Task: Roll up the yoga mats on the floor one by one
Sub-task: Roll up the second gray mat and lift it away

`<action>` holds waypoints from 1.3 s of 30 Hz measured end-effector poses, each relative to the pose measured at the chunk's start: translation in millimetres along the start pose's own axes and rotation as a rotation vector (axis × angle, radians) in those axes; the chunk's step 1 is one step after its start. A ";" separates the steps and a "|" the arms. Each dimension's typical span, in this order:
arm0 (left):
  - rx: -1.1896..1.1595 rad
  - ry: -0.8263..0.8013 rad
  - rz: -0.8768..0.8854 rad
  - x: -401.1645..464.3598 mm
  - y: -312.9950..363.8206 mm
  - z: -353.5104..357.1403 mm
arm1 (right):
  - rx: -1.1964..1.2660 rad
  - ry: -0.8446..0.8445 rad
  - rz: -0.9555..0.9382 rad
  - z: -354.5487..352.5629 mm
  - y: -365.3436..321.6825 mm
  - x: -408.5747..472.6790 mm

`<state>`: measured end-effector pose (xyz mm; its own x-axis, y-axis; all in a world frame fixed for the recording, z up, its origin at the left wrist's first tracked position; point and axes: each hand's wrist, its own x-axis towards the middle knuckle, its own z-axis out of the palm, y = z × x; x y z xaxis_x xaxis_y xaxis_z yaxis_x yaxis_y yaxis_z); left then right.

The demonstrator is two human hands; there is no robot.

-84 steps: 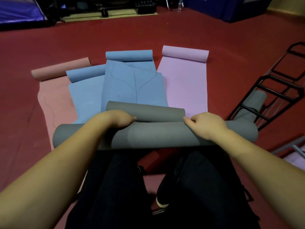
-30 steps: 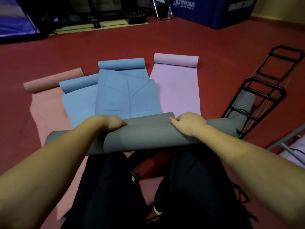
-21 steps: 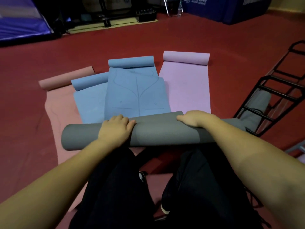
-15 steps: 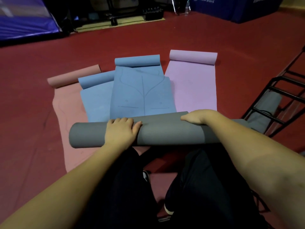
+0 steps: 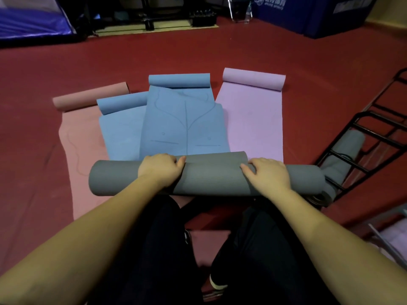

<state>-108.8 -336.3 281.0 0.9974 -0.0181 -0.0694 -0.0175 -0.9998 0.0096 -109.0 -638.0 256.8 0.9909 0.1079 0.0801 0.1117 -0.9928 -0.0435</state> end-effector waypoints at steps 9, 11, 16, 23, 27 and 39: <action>-0.045 -0.078 -0.061 3.0 2.6 -8.8 | -0.045 -0.032 -0.032 -0.7 0.8 2.1; -0.048 -0.087 -0.070 2.2 3.3 -11.3 | -0.055 -0.054 -0.027 -4.1 0.2 4.0; -0.078 -0.132 -0.106 -0.4 3.7 -22.7 | -0.017 -0.107 -0.043 -18.9 0.2 8.5; -0.135 -0.373 -0.124 -7.6 4.5 -56.8 | 0.026 -0.354 -0.059 -58.6 4.8 8.0; -0.122 -0.453 -0.098 -14.3 3.7 -54.3 | 0.060 -0.493 -0.056 -59.2 2.7 5.9; 0.045 0.379 0.064 -66.2 9.2 3.0 | 0.281 -0.820 0.070 -70.0 -12.1 41.1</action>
<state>-175.2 -344.3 282.6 0.9490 -0.0850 0.3036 -0.0757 -0.9962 -0.0423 -74.8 -625.1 330.3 0.7257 0.1577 -0.6697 -0.0443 -0.9607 -0.2742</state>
